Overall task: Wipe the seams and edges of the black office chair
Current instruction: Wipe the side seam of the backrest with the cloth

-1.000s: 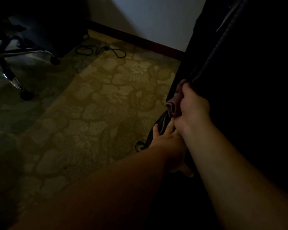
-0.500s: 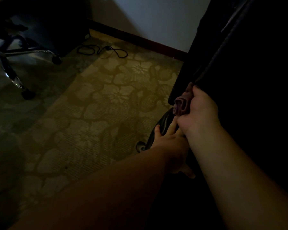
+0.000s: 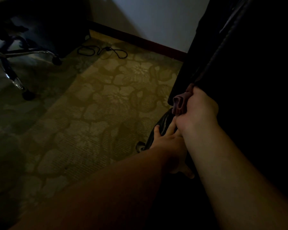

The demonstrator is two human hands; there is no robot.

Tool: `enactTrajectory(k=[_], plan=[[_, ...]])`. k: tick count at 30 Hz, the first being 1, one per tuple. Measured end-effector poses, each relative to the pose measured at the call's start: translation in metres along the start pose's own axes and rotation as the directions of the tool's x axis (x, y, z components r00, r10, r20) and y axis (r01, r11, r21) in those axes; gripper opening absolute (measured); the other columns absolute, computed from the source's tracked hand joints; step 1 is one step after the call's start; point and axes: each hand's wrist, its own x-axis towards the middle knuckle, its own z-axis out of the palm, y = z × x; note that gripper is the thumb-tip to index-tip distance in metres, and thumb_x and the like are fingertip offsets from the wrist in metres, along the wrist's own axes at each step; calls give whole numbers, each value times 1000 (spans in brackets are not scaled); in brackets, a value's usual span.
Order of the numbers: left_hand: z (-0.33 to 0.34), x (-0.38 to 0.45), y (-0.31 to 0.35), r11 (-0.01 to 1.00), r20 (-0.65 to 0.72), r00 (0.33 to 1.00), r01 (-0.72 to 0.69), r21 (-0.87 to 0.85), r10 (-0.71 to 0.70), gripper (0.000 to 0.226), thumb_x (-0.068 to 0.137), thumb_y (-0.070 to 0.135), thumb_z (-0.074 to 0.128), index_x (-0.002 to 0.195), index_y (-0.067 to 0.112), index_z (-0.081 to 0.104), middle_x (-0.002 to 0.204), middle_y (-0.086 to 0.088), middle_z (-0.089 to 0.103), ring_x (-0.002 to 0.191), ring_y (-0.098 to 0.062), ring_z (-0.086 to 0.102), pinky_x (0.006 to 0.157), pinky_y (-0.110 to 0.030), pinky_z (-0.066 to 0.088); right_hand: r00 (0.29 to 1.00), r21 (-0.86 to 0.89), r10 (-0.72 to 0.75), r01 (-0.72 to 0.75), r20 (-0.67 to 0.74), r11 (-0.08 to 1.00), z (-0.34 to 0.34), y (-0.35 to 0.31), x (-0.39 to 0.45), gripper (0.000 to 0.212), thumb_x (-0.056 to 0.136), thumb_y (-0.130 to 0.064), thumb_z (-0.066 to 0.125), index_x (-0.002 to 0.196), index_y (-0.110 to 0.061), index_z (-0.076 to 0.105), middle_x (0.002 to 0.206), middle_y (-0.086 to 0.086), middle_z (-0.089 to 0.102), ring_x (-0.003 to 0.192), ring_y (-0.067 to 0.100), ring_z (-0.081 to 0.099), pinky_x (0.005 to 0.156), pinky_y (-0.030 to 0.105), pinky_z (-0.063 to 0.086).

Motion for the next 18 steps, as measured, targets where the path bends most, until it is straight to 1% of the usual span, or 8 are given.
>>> enactTrajectory(k=[3, 6, 7, 10, 11, 13, 16, 18], plan=[[1, 1, 0, 1000, -12, 1000, -3, 11, 3, 101, 92, 54, 63, 162, 26, -4, 169, 0, -14, 150, -25, -31, 116, -70, -13, 993, -83, -50, 59, 105, 995, 2, 4, 1, 21, 96, -30, 60, 79, -19, 64, 65, -9, 64, 64, 10, 63, 61, 29, 52], [1, 1, -1, 1000, -5, 1000, -10, 12, 10, 104, 90, 55, 66, 161, 28, -5, 169, 1, -16, 149, -25, -32, 115, -71, -12, 996, -66, -85, 86, 15, 994, 0, 5, 5, 20, 95, -27, 61, 79, -18, 67, 65, -8, 65, 66, 12, 66, 66, 31, 53], [1, 0, -1, 1000, 0, 1000, -11, 9, 11, 105, 90, 55, 66, 161, 27, -6, 169, 1, -17, 149, -25, -33, 116, -71, -12, 996, -74, -88, 88, 1, 993, -1, 5, 4, 19, 95, -27, 61, 80, -18, 67, 67, -7, 65, 64, 11, 65, 64, 29, 53], [1, 0, 0, 1000, -2, 1000, -9, 14, 9, 105, 90, 54, 65, 161, 25, -7, 169, -1, -17, 149, -25, -33, 116, -70, -12, 987, -92, -127, 135, 95, 986, -1, 6, 1, 20, 98, -27, 58, 81, -19, 65, 58, -13, 63, 45, -2, 59, 50, 21, 49], [0, 0, 0, 1000, -1, 1000, -6, 18, 6, 104, 91, 54, 64, 161, 25, -8, 168, -1, -18, 149, -25, -33, 116, -70, -12, 986, -75, -142, 149, 86, 986, -1, 7, -1, 21, 98, -25, 57, 79, -18, 64, 53, -15, 62, 41, -5, 57, 48, 19, 48], [-1, -1, 0, 1000, 9, 1000, -1, 18, 1, 103, 93, 52, 63, 161, 24, -9, 168, -2, -19, 148, -26, -34, 117, -69, -11, 985, -54, -167, 169, 30, 984, -1, 6, -2, 23, 97, -23, 57, 76, -18, 63, 49, -15, 60, 40, -5, 56, 48, 20, 46], [-1, -1, 0, 1000, 9, 1000, -3, 2, 3, 103, 92, 52, 64, 161, 24, -8, 169, -2, -17, 149, -26, -33, 116, -69, -13, 975, -126, -191, 205, 109, 971, -1, 5, -3, 26, 97, -26, 58, 72, -19, 64, 49, -14, 60, 42, -2, 57, 49, 22, 48], [-2, -2, 0, 1000, 5, 1000, 2, 7, -2, 103, 93, 52, 63, 161, 25, -9, 168, -2, -18, 148, -26, -33, 116, -69, -13, 973, -99, -212, 220, 89, 970, 1, 5, -4, 25, 97, -24, 57, 74, -20, 66, 49, -14, 60, 42, -2, 56, 48, 22, 45]])
